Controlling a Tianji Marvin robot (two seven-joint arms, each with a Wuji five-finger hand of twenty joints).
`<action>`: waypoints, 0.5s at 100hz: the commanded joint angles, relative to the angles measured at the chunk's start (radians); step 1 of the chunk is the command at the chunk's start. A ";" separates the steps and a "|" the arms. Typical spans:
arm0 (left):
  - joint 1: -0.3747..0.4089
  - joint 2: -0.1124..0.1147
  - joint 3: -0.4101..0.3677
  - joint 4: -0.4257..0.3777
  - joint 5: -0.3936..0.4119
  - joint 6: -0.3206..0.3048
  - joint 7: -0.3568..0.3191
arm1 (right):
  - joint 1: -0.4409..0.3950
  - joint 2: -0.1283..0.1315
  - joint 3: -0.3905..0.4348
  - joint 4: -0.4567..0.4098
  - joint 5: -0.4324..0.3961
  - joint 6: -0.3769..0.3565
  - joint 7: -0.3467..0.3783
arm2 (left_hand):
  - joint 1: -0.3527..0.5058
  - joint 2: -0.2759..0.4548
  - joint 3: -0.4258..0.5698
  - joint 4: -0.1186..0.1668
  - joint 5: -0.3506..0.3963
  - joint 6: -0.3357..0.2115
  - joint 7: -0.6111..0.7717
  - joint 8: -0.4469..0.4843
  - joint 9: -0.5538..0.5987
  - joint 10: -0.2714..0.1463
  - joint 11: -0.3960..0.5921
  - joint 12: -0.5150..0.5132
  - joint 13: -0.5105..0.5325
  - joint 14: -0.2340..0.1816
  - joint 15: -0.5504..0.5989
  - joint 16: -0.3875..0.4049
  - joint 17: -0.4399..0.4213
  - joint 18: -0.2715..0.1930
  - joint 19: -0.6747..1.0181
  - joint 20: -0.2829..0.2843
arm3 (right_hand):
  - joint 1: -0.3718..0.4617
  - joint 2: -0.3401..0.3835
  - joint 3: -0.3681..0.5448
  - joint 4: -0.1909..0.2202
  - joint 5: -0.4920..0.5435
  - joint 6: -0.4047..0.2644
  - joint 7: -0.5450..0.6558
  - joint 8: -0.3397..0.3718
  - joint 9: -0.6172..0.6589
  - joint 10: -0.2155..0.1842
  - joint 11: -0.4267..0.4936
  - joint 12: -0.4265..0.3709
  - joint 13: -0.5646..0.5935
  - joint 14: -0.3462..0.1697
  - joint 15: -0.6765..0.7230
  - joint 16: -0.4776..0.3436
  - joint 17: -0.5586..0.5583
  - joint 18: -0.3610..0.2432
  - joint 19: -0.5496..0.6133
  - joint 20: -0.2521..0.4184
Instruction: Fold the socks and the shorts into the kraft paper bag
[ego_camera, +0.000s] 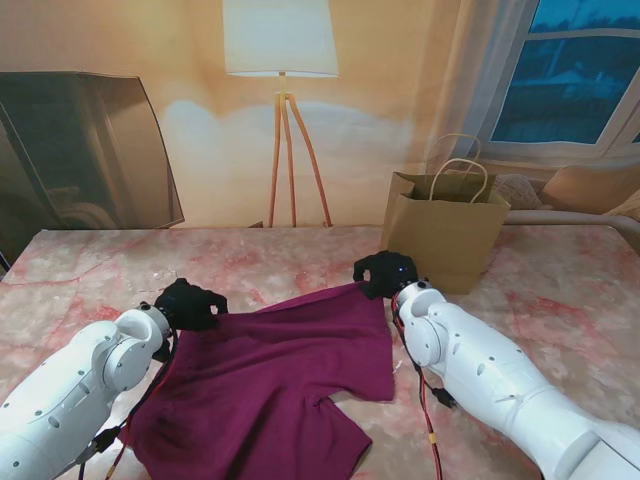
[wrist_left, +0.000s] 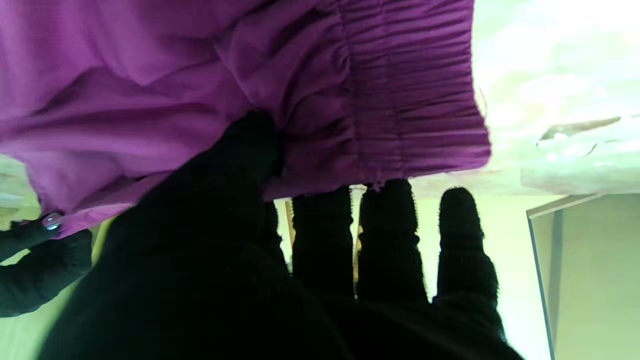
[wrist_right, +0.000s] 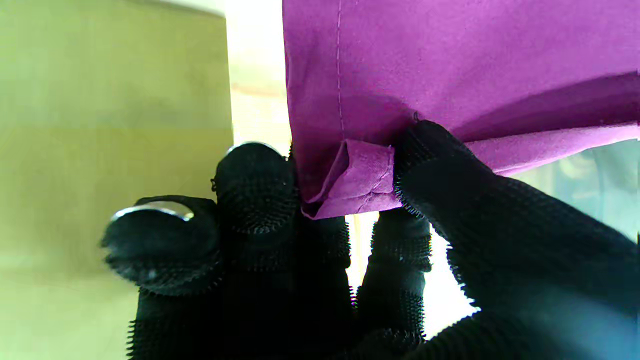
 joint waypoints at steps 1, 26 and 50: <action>-0.006 -0.008 -0.002 0.001 -0.002 0.012 0.038 | -0.003 0.015 0.019 -0.030 -0.013 0.012 -0.001 | 0.019 -0.008 0.082 -0.047 0.041 -0.037 0.040 0.001 0.054 0.012 0.054 0.065 0.036 -0.004 0.050 0.025 0.010 0.023 0.035 0.022 | 0.012 -0.012 0.062 -0.004 0.071 -0.030 0.060 0.060 0.056 0.044 0.031 0.027 0.041 0.047 0.074 0.040 0.047 -0.095 0.095 0.028; -0.046 -0.031 0.009 0.006 -0.043 0.080 0.103 | -0.049 0.044 0.153 -0.181 -0.072 0.064 0.024 | -0.008 -0.043 0.105 -0.040 0.071 -0.006 0.019 -0.066 0.076 0.001 -0.001 0.069 0.059 -0.008 0.067 0.035 0.032 0.023 0.079 0.026 | 0.021 0.018 0.040 -0.014 0.061 -0.023 0.047 0.080 0.049 0.046 0.029 0.047 0.039 0.047 0.073 0.040 0.043 -0.090 0.084 0.030; -0.099 -0.053 0.041 0.015 -0.068 0.137 0.171 | -0.055 0.047 0.231 -0.255 -0.094 0.116 0.015 | -0.014 -0.041 0.115 -0.045 0.067 -0.011 0.031 -0.065 0.075 0.002 -0.020 0.055 0.062 -0.012 0.062 0.029 0.040 0.021 0.094 0.028 | 0.031 0.046 0.010 -0.020 0.050 -0.016 0.036 0.089 0.039 0.043 0.033 0.061 0.039 0.045 0.064 0.040 0.042 -0.090 0.075 0.034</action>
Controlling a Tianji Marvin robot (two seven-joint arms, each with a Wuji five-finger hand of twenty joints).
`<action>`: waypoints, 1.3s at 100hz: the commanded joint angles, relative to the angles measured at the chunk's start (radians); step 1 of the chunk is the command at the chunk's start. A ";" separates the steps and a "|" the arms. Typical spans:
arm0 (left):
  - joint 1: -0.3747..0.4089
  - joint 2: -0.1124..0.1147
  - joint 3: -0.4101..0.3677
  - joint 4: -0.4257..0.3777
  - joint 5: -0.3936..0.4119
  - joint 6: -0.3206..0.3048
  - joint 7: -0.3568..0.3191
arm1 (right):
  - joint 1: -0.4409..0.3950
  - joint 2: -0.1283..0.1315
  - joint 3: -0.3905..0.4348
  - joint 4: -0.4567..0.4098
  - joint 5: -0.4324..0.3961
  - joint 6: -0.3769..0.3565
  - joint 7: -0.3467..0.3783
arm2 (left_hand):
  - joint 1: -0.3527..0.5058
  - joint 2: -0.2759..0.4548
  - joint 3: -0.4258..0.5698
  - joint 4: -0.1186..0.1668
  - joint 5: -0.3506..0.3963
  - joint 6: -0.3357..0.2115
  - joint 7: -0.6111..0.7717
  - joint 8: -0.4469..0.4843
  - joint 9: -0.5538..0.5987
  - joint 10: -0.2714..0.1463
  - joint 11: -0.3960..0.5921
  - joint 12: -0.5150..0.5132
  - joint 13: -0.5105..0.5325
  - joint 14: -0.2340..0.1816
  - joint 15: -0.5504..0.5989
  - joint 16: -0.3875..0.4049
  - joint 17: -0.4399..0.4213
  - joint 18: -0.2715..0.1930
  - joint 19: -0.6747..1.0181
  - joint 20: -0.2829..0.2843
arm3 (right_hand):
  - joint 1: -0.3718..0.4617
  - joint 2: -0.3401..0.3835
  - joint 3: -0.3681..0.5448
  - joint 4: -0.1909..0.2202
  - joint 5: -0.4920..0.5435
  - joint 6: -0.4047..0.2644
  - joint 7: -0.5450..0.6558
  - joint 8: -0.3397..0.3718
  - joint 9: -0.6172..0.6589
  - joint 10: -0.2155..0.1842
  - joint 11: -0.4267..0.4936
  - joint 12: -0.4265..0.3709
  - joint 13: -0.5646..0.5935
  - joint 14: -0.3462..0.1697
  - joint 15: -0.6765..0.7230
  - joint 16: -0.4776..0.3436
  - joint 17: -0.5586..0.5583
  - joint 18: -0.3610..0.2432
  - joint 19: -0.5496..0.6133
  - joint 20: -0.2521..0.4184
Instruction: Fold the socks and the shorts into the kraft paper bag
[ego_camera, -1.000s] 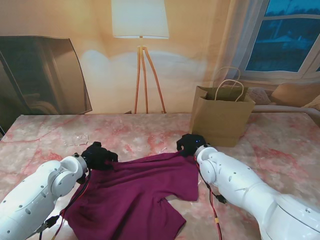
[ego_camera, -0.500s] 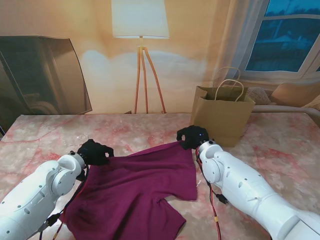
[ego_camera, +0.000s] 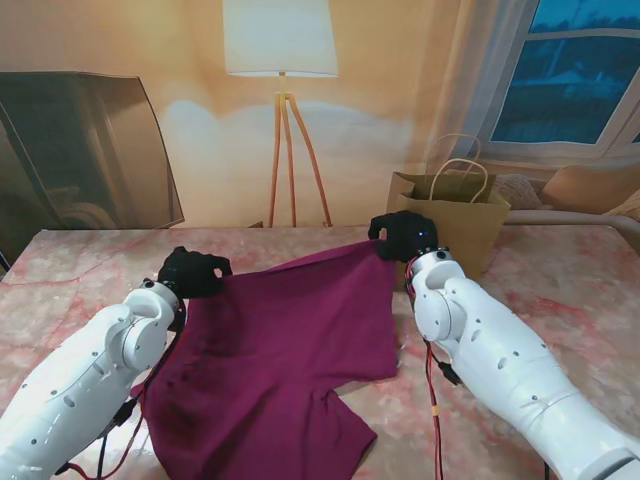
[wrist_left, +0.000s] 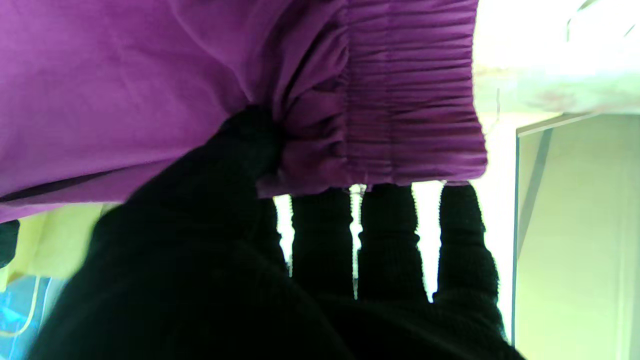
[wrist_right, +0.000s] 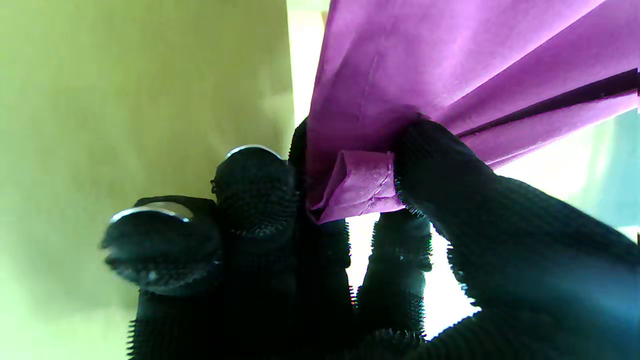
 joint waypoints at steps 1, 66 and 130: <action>-0.023 -0.010 0.003 -0.007 -0.003 0.013 0.010 | 0.012 0.007 0.017 -0.021 -0.002 0.013 -0.011 | 0.013 -0.003 0.063 -0.045 0.031 -0.010 0.035 0.002 0.036 0.003 -0.007 0.019 0.039 -0.012 0.019 0.005 0.001 0.010 0.026 0.027 | 0.032 0.046 0.011 -0.019 0.049 -0.016 0.050 0.062 0.039 0.042 0.028 0.021 0.039 0.045 0.050 0.029 0.042 -0.090 0.072 0.032; -0.060 -0.033 -0.001 -0.029 -0.004 0.064 0.111 | -0.077 0.035 0.169 -0.185 -0.065 -0.064 0.001 | 0.012 0.002 0.062 -0.048 0.044 -0.036 0.027 -0.004 0.027 0.002 -0.042 -0.066 -0.027 0.012 -0.019 -0.016 -0.027 0.022 0.018 0.020 | 0.038 0.029 -0.034 -0.031 0.074 0.047 0.081 -0.118 0.079 0.054 0.050 0.028 0.039 0.081 0.100 0.066 0.048 -0.039 0.099 0.081; 0.142 0.019 -0.238 -0.136 0.097 -0.140 -0.001 | -0.464 0.068 0.314 -0.542 -0.041 -0.301 0.134 | -0.018 -0.013 0.082 -0.050 0.089 -0.095 -0.011 -0.014 -0.156 0.003 0.058 0.356 -0.215 0.010 -0.070 0.058 -0.135 0.020 -0.151 0.016 | 0.050 -0.043 0.003 -0.018 0.130 0.081 0.109 -0.165 0.156 0.080 0.051 0.025 0.042 0.094 0.218 0.079 0.074 -0.050 0.220 0.085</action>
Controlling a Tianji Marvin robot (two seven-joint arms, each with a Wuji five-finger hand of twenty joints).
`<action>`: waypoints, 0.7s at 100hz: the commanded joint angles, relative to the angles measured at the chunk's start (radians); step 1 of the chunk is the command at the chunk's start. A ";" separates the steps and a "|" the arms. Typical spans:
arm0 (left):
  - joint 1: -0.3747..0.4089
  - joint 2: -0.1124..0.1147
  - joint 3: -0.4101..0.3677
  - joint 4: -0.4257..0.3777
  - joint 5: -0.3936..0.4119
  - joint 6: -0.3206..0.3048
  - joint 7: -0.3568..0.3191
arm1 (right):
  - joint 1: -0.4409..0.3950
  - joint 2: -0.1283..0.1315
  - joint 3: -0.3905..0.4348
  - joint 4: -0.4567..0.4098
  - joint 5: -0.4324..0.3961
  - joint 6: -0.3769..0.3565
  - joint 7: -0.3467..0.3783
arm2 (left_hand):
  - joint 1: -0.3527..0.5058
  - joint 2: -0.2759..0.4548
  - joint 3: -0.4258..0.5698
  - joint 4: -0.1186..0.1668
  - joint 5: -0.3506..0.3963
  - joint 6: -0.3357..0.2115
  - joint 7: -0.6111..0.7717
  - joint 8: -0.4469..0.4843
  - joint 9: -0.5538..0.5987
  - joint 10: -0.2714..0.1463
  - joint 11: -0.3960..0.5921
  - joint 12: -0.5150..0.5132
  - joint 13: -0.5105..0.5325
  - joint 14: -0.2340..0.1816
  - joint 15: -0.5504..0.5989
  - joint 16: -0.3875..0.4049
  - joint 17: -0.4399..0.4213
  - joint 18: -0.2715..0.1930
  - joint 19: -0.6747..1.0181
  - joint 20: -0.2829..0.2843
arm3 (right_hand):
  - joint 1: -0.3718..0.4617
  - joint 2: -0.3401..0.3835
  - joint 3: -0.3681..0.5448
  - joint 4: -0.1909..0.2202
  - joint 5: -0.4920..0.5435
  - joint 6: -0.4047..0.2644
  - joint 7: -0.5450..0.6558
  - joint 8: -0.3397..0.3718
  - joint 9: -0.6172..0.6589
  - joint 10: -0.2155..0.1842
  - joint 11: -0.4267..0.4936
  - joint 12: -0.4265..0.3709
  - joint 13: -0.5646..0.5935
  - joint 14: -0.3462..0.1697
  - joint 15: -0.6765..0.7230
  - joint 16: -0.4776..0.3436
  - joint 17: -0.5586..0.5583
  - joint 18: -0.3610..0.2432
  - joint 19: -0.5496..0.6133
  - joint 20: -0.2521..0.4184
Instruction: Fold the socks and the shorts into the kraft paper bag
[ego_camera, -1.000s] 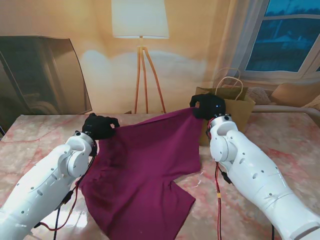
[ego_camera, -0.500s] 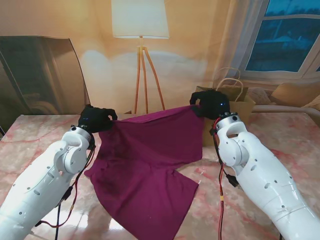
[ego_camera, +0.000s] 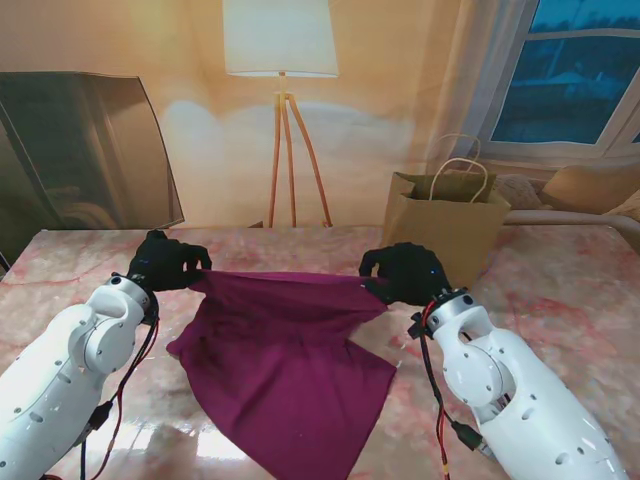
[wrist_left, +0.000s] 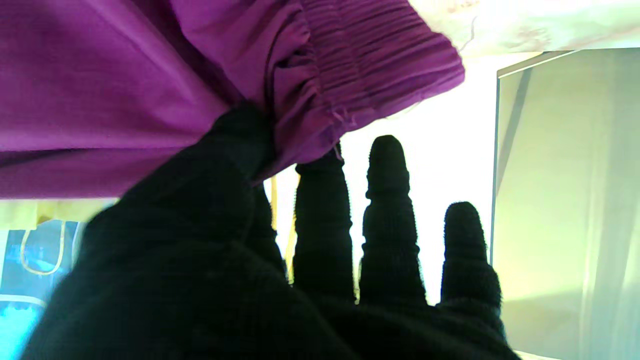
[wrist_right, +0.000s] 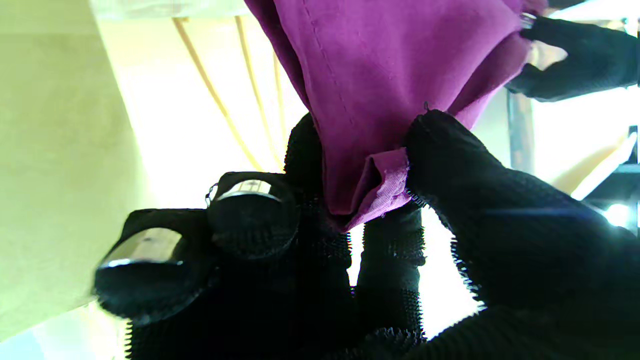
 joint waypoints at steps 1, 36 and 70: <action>0.019 0.011 -0.010 -0.005 -0.003 -0.008 0.015 | -0.030 0.002 0.004 -0.033 -0.005 -0.015 0.008 | 0.005 -0.001 0.080 -0.050 0.054 -0.038 0.014 0.018 -0.002 0.001 0.032 0.043 -0.034 -0.003 -0.014 0.011 -0.015 0.004 -0.013 0.014 | 0.048 -0.014 0.051 -0.018 0.054 -0.004 0.094 0.003 0.084 0.070 0.018 0.004 0.026 0.091 0.075 0.042 0.050 -0.065 0.124 0.035; 0.103 0.017 -0.096 -0.044 0.002 -0.139 0.027 | -0.171 0.029 0.099 -0.256 0.065 -0.083 0.226 | -0.011 -0.012 0.097 -0.052 0.064 -0.060 0.010 -0.003 -0.003 -0.020 0.002 0.051 -0.054 -0.021 -0.044 0.001 -0.039 -0.015 -0.057 0.000 | 0.045 -0.041 0.060 -0.015 0.063 0.014 0.100 -0.028 0.108 0.069 0.024 0.014 0.025 0.091 0.125 0.054 0.057 -0.075 0.167 0.040; 0.181 0.021 -0.145 -0.049 0.011 -0.215 0.040 | -0.286 0.044 0.073 -0.342 0.088 -0.143 0.292 | -0.019 -0.020 0.112 -0.055 0.068 -0.062 0.011 -0.015 0.004 -0.027 -0.017 0.055 -0.055 -0.028 -0.055 -0.004 -0.047 -0.022 -0.064 -0.003 | 0.037 -0.043 0.060 -0.009 0.065 0.013 0.103 -0.034 0.114 0.065 0.024 0.017 0.024 0.082 0.144 0.057 0.060 -0.096 0.185 0.042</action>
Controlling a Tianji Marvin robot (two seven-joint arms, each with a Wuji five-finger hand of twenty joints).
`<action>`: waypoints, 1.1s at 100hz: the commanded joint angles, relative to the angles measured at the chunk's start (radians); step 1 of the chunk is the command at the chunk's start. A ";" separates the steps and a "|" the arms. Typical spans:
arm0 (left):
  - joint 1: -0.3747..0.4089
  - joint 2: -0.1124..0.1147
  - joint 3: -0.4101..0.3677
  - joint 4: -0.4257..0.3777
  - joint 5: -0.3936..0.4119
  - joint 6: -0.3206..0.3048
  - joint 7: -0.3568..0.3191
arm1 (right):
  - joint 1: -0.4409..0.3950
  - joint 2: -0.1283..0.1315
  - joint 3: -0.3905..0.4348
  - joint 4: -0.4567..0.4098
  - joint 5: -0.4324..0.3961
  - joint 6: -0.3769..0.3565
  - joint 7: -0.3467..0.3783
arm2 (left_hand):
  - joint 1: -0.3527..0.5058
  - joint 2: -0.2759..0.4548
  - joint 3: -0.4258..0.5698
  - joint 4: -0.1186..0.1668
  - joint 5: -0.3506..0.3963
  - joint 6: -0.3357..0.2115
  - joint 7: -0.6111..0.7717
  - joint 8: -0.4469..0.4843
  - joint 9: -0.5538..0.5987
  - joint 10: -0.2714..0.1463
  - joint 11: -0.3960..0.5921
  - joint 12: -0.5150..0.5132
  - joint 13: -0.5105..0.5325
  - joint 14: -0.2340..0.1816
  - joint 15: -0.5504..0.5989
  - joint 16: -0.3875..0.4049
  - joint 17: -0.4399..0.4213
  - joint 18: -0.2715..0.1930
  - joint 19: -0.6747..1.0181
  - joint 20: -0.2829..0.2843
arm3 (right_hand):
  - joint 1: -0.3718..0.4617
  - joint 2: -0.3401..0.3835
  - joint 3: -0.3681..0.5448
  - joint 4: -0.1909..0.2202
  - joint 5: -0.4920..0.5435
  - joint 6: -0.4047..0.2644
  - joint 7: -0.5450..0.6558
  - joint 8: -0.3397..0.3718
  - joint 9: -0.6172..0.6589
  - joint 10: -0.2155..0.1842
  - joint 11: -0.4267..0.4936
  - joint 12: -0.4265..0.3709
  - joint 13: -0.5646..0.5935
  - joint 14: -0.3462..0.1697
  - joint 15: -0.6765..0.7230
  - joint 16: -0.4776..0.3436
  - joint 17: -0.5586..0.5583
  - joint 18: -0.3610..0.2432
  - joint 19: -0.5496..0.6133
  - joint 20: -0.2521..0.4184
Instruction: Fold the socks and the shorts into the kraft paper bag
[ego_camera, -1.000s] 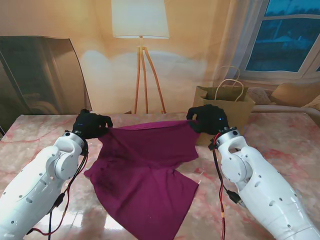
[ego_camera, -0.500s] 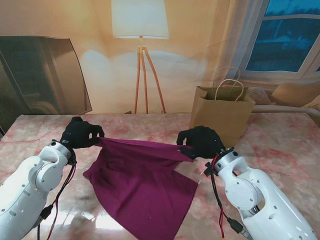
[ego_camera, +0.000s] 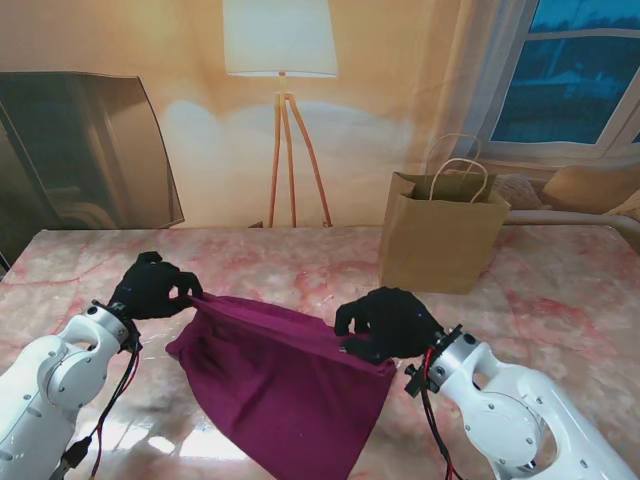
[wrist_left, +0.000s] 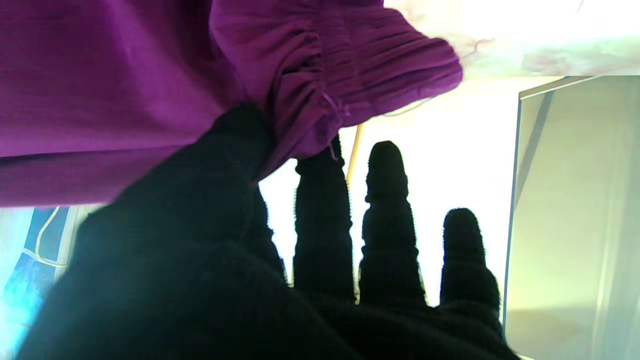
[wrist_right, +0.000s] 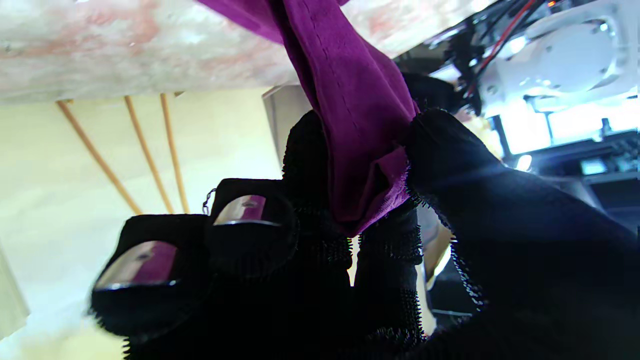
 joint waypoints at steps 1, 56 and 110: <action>0.026 0.010 -0.008 0.005 0.005 -0.007 0.004 | -0.025 0.001 -0.028 0.006 -0.002 -0.019 0.000 | -0.005 -0.006 0.073 -0.055 0.057 -0.019 0.021 -0.011 0.005 -0.027 -0.009 0.036 -0.015 -0.020 -0.027 -0.002 -0.021 -0.009 -0.013 -0.003 | 0.037 -0.023 0.048 -0.009 0.050 -0.016 0.080 0.002 0.082 0.065 0.023 0.015 0.016 0.080 0.074 0.033 0.051 -0.099 0.138 0.034; 0.127 0.020 -0.076 -0.012 0.059 -0.079 0.018 | -0.026 0.022 -0.198 0.117 0.102 -0.078 0.076 | -0.014 -0.015 0.091 -0.059 0.065 -0.023 0.020 -0.037 -0.013 -0.025 -0.045 0.024 -0.031 -0.024 -0.046 -0.012 -0.032 -0.013 -0.019 -0.009 | 0.032 -0.017 0.052 -0.003 0.047 -0.011 0.081 0.004 0.083 0.061 0.020 0.013 0.017 0.076 0.074 0.026 0.052 -0.104 0.141 0.028; 0.145 0.048 -0.063 0.032 0.142 -0.159 -0.018 | 0.078 0.038 -0.369 0.248 0.188 -0.116 0.138 | -0.012 -0.004 0.094 -0.066 0.048 0.013 0.018 -0.073 -0.175 0.007 -0.035 -0.284 -0.093 -0.030 -0.115 -0.083 -0.055 -0.028 -0.035 -0.027 | 0.006 0.028 0.033 -0.006 0.017 -0.050 0.044 -0.016 0.044 0.030 -0.013 -0.009 0.014 0.083 0.011 -0.012 0.045 -0.106 0.108 -0.009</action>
